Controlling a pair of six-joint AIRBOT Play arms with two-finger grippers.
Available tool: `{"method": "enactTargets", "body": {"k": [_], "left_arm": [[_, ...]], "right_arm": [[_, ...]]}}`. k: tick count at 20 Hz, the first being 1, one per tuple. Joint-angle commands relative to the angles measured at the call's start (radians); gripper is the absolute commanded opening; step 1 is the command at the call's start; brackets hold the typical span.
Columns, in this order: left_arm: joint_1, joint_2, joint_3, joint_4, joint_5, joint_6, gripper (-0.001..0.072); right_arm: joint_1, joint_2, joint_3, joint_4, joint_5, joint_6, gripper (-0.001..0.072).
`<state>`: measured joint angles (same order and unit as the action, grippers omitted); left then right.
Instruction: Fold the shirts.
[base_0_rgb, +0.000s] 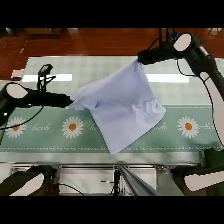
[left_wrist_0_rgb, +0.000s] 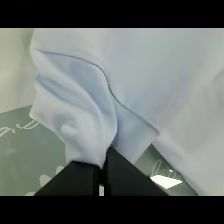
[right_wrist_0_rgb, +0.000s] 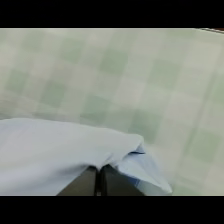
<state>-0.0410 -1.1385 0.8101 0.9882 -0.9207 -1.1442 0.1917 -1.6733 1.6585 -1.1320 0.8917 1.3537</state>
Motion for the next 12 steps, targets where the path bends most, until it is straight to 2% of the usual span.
{"method": "enactTargets", "body": {"k": [1, 2, 5, 7, 8, 9, 10, 12], "left_arm": [[-0.023, -0.073, -0.005, 0.023, 0.027, 0.007, 0.0022], [-0.024, -0.070, -0.005, 0.022, 0.024, 0.007, 0.0022], [-0.024, -0.066, -0.004, 0.023, -0.003, 0.007, 0.0023], [-0.024, -0.066, -0.004, 0.023, -0.014, 0.007, 0.0023], [-0.024, -0.066, -0.004, 0.023, -0.018, 0.007, 0.0023], [-0.024, -0.066, -0.004, 0.023, -0.019, 0.008, 0.0023], [-0.024, -0.066, -0.004, 0.023, -0.022, 0.007, 0.0023], [-0.024, -0.066, -0.004, 0.024, -0.029, 0.008, 0.0023]], "right_arm": [[-0.004, -0.015, 0.003, 0.000, 0.029, -0.006, 0.0295], [-0.018, 0.006, 0.020, -0.004, 0.089, -0.011, 0.0365], [-0.107, 0.119, 0.100, -0.069, 0.349, -0.071, 0.0372], [-0.190, 0.219, 0.114, -0.244, 0.576, -0.117, 0.0372], [-0.240, 0.256, 0.110, -0.351, 0.704, -0.117, 0.0372], [-0.302, 0.291, 0.079, -0.381, 0.768, -0.092, 0.0372], [-0.382, 0.337, 0.006, -0.317, 0.761, -0.071, 0.0372], [-0.534, 0.428, -0.211, -0.091, 0.720, -0.089, 0.0374]]}}
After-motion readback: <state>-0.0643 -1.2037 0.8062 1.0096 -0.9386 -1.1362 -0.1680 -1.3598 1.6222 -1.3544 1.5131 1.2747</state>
